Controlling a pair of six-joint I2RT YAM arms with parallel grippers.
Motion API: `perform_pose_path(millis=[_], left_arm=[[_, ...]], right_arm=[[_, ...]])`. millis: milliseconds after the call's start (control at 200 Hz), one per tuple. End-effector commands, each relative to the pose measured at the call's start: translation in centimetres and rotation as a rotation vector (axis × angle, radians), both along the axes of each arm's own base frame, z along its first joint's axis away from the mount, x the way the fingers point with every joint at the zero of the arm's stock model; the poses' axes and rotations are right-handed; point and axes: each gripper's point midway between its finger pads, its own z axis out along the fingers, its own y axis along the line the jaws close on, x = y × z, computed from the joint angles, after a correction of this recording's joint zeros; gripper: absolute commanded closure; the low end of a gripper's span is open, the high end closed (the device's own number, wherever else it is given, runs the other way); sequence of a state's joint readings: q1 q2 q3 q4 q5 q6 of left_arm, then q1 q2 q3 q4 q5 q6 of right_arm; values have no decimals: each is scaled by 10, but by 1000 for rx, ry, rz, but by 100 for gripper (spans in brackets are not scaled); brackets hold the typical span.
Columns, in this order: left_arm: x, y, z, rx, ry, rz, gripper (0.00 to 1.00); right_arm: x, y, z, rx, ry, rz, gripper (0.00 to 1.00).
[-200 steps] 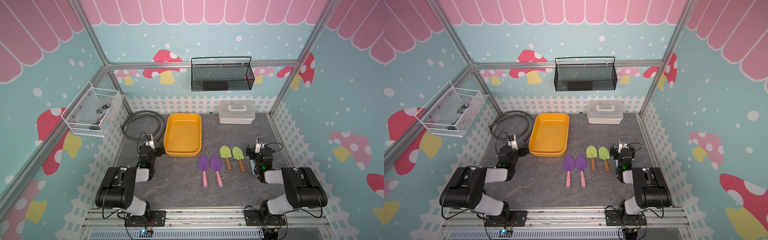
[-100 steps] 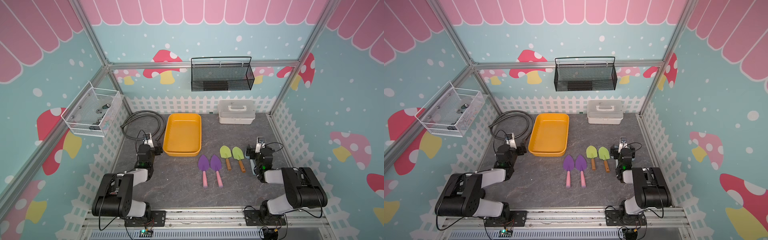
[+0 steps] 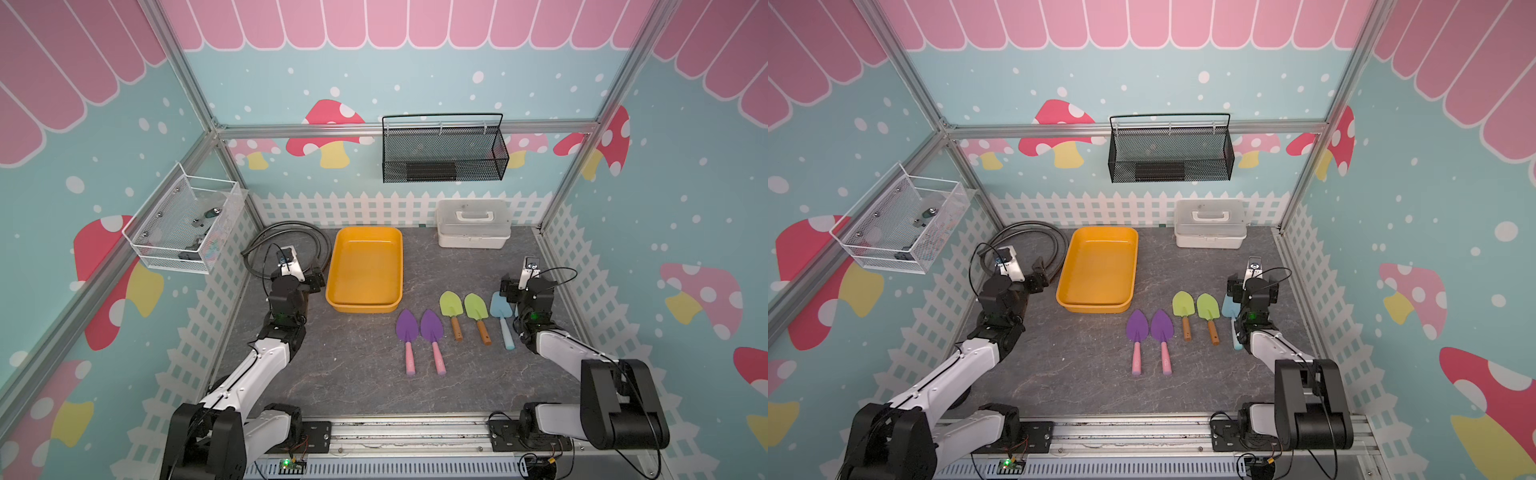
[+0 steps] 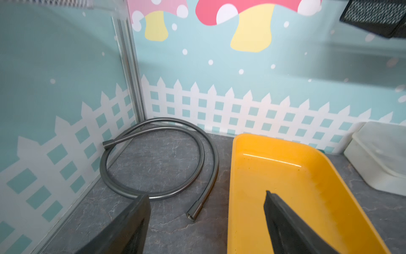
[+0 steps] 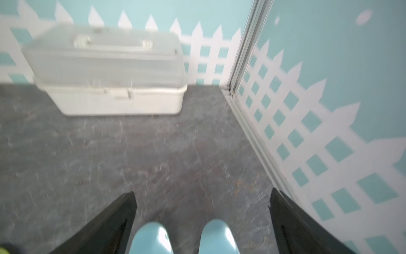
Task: Put the shovel into the storage box
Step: Pick up the shovel from the center of the board.
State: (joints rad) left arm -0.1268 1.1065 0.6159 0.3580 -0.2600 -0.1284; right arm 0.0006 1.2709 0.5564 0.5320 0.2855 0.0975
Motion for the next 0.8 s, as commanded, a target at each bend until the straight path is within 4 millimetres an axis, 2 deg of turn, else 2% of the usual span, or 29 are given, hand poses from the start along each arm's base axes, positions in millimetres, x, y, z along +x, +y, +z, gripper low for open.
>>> perform_pose_path(millis=[0,55,155,255,315,390,510,660,751,796], left_arm=[[-6,-7,-1,-43,96,-9,15],[-8,-12,7,-55,119,-21,15],[-14,-20,18,-90,163,-50,15],[-23,-26,26,-114,211,-68,15],[-28,-28,28,-137,231,-77,15],[-33,-32,28,-161,251,-100,14],[-38,-37,16,-178,302,-118,18],[-41,-35,-9,-194,387,-92,27],[-45,-35,-29,-213,432,-84,35],[-47,-35,-37,-221,450,-76,35]], right_arm=[[-2,1,49,39,-5,-13,1],[1,8,71,68,0,21,1],[-7,16,94,121,64,42,5],[-26,26,107,174,118,64,5],[-39,30,106,210,168,71,5],[-54,40,101,245,222,111,5],[-72,54,90,301,289,162,7],[-88,77,65,390,385,223,15],[-94,94,45,412,448,266,21],[-98,102,37,398,486,278,23]])
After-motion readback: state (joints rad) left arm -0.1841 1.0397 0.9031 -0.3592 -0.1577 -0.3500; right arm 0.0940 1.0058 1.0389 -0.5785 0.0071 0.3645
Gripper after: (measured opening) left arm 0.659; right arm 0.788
